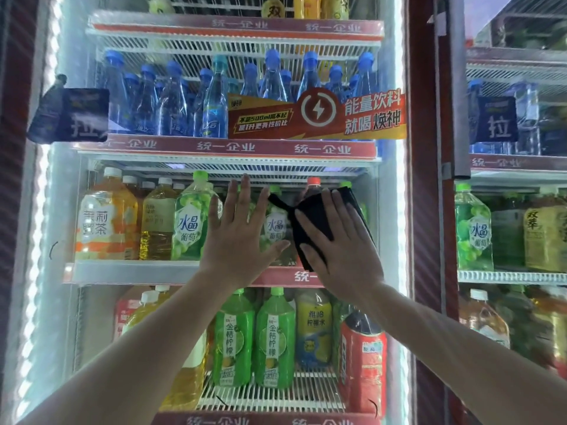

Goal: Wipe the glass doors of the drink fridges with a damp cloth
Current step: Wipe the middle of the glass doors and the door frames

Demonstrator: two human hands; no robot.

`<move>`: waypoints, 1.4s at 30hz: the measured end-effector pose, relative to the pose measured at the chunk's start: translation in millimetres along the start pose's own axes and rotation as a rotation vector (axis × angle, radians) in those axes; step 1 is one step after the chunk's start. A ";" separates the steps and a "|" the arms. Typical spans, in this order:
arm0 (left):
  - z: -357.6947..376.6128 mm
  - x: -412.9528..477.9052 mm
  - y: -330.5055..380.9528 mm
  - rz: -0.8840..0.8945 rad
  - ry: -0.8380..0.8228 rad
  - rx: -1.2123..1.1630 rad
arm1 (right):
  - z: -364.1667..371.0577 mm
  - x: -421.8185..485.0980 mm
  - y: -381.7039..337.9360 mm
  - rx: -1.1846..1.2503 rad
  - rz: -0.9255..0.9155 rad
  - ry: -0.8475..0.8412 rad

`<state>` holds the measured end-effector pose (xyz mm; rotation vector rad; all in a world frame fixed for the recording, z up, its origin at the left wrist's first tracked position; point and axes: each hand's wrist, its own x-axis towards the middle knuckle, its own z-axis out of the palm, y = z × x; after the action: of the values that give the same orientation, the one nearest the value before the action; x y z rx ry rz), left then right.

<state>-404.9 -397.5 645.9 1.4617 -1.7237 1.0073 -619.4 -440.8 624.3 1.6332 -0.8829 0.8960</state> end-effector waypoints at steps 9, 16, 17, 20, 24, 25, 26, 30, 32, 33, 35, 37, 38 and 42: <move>-1.3 -5.3 -23.2 -0.007 0.070 0.020 | -14.6 76.7 21.6 0.011 0.002 -0.027; -5.3 -22.9 -79.4 -0.077 0.180 -0.086 | -15.1 123.4 1.7 0.067 0.379 0.110; -5.3 -25.5 -89.1 -0.083 0.188 -0.101 | -12.7 123.1 -4.0 0.058 0.398 0.142; -3.8 -32.1 -118.4 -0.059 0.217 -0.077 | -7.7 122.2 -18.4 0.083 0.461 0.135; -1.7 -38.1 -145.0 -0.108 0.192 -0.066 | -4.7 117.6 -49.9 0.084 0.453 0.107; -1.3 -38.2 -150.6 -0.134 0.191 -0.080 | -3.3 115.6 -61.3 0.084 0.453 0.101; -0.4 -38.0 -156.1 -0.153 0.190 -0.094 | -1.6 113.2 -73.8 0.085 0.448 0.098; 4.2 -39.5 -174.1 -0.137 0.224 -0.110 | 8.8 94.9 -131.8 0.080 0.359 0.070; 6.5 -39.7 -180.8 -0.124 0.242 -0.126 | 12.5 83.0 -155.4 0.090 0.324 0.044; 8.1 -39.8 -183.8 -0.123 0.241 -0.137 | 13.7 76.1 -165.0 0.084 0.301 0.028; 12.0 -39.6 -188.7 -0.111 0.235 -0.148 | 17.4 59.9 -181.3 0.057 0.227 -0.002; 16.6 -39.9 -193.2 -0.085 0.238 -0.139 | 21.2 42.6 -193.1 0.050 0.148 -0.029; 18.4 -39.8 -195.3 -0.069 0.250 -0.136 | 22.7 35.3 -195.3 0.050 0.107 -0.036; 20.5 -41.7 -200.6 -0.034 0.255 -0.144 | 20.3 28.4 -177.3 0.017 -0.105 -0.085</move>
<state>-200.2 -411.6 628.2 1.2116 -1.5485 0.9836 -447.4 -428.1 570.2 1.7267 -0.8407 0.7684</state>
